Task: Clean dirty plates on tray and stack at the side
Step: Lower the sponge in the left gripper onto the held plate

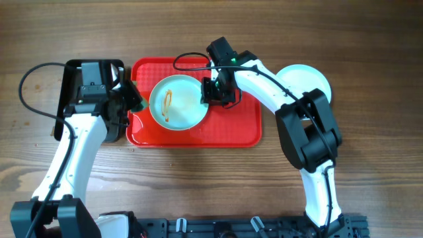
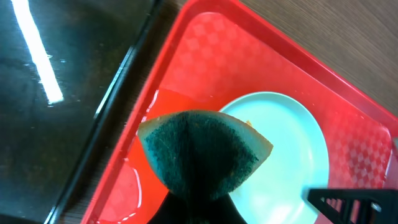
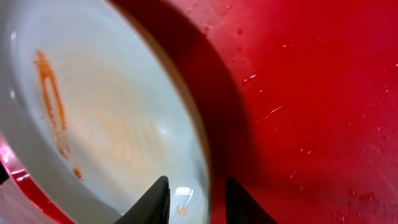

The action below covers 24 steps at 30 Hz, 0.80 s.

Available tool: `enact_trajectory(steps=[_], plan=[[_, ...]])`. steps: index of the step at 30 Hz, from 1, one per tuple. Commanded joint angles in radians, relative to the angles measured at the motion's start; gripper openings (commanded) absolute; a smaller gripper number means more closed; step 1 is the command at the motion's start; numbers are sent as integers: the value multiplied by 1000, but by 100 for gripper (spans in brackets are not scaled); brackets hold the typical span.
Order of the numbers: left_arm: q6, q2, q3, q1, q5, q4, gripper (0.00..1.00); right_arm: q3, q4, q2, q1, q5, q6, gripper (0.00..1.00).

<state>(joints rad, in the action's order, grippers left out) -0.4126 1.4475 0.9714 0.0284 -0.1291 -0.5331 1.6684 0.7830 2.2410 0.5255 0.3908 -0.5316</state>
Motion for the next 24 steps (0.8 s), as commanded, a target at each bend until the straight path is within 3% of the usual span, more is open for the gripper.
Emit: enact_trajectory(steps=[1,4,10,13,24], plan=[[16,12,3,-29,-12,10,4,-7,-5,49,-2,-9,-39,30],[16,32,3,-39,-13,21,4,-7,-11,50,-2,-9,-45,29],[16,102,3,-60,-12,25,4,-7,-13,51,-2,-10,-45,10],[17,115,3,-64,-12,36,4,-7,-13,52,-2,-10,-45,5],[74,144,3,-66,-13,56,4,-7,-13,53,-2,-14,-44,4]])
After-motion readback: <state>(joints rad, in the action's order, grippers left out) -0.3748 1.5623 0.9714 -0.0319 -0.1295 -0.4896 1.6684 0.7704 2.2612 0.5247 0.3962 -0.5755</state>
